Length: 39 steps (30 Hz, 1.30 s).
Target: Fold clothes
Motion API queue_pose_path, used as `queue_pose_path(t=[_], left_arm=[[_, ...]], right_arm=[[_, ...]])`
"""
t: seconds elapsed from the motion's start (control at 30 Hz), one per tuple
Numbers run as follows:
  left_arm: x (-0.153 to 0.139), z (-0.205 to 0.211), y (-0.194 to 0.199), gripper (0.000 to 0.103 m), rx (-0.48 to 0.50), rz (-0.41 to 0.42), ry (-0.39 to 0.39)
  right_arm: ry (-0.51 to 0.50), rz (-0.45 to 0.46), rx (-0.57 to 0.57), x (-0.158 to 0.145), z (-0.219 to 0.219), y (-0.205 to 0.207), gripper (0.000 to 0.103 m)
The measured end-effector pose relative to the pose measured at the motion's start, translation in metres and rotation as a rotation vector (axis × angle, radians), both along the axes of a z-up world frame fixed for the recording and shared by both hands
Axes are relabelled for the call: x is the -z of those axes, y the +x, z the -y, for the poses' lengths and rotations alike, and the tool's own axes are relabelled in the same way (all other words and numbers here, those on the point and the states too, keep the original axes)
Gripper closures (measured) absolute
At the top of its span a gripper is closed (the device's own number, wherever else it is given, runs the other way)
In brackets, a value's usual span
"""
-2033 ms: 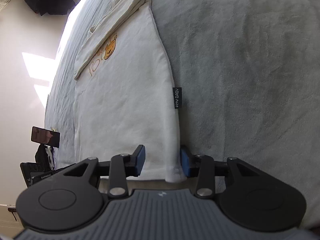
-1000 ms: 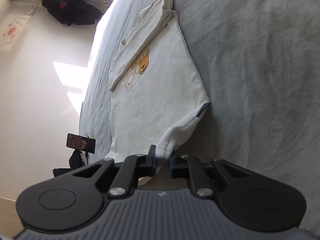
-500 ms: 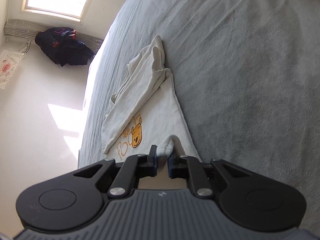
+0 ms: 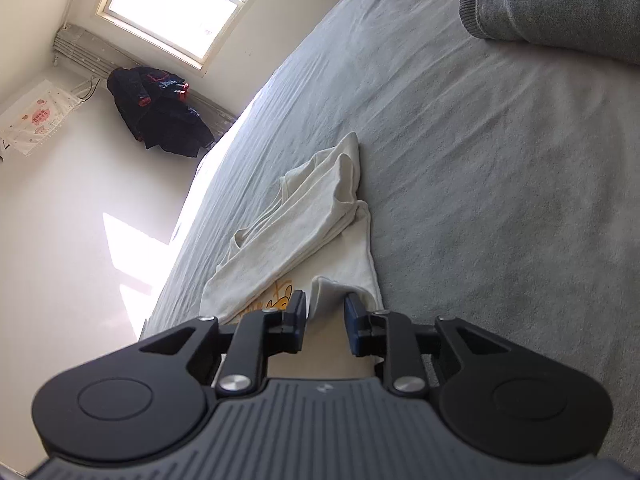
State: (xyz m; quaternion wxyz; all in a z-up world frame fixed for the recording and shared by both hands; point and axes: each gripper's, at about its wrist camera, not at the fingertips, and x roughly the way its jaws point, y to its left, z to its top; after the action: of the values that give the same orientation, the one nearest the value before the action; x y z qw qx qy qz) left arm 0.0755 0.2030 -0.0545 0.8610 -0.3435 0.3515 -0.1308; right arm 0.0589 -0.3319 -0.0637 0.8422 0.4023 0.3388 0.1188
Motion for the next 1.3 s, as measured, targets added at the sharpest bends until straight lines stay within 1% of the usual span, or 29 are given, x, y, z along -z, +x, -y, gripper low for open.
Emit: queue_pose_path(t=[0.03,0.13,0.2,0.27,0.4,0.57,0.63,0.7,0.73,0.8,0.87,0.9,0.97,1.0,1.07,1.17,1.3], left_arm=[[-0.001,0.003,0.001,0.064,0.001,-0.001,0.020],[-0.004,0.013,0.000,0.062,0.015,0.019,0.100],[-0.005,0.018,0.001,0.061,0.017,0.023,0.141],[-0.003,0.023,0.003,0.061,0.024,0.019,0.190],[0.003,0.037,0.010,0.061,0.042,0.011,0.321],[0.007,0.057,0.010,0.064,0.071,0.031,0.468],[0.008,0.063,0.009,0.064,0.086,0.032,0.512],[0.010,0.066,0.010,0.068,0.087,0.027,0.549],[0.010,0.067,0.009,0.071,0.081,0.031,0.559],[0.009,0.065,0.009,0.075,0.074,0.039,0.547],[0.009,0.063,0.009,0.076,0.071,0.042,0.532],[0.010,0.063,0.009,0.076,0.072,0.038,0.531],[0.011,0.063,0.011,0.076,0.071,0.034,0.529],[0.011,0.064,0.011,0.077,0.068,0.035,0.526],[0.009,0.065,0.010,0.082,0.060,0.040,0.523],[0.007,0.066,0.008,0.088,0.058,0.053,0.525],[0.005,0.065,0.006,0.091,0.051,0.061,0.526]], right_arm=[[-0.001,0.004,0.012,0.000,0.002,-0.001,0.057],[0.015,0.004,0.031,0.002,0.007,0.005,0.057],[-0.006,0.008,0.031,0.001,0.006,0.007,0.057],[-0.072,0.001,0.025,0.001,0.003,0.005,0.057],[-0.222,-0.017,0.012,0.001,-0.004,0.001,0.057],[-0.321,-0.008,-0.036,0.006,-0.014,0.005,0.057],[-0.362,-0.001,-0.048,0.008,-0.019,0.009,0.057],[-0.407,0.020,-0.056,0.007,-0.025,0.010,0.057],[-0.432,0.035,-0.057,0.006,-0.028,0.010,0.057],[-0.466,0.060,-0.067,0.005,-0.033,0.010,0.061],[-0.489,0.079,-0.078,0.005,-0.037,0.010,0.073],[-0.493,0.082,-0.083,0.005,-0.039,0.009,0.074],[-0.505,0.084,-0.092,0.005,-0.041,0.008,0.079],[-0.514,0.084,-0.095,0.005,-0.042,0.008,0.080],[-0.531,0.087,-0.099,0.005,-0.044,0.008,0.084],[-0.549,0.098,-0.102,0.005,-0.046,0.008,0.087],[-0.553,0.104,-0.100,0.003,-0.047,0.007,0.088]])
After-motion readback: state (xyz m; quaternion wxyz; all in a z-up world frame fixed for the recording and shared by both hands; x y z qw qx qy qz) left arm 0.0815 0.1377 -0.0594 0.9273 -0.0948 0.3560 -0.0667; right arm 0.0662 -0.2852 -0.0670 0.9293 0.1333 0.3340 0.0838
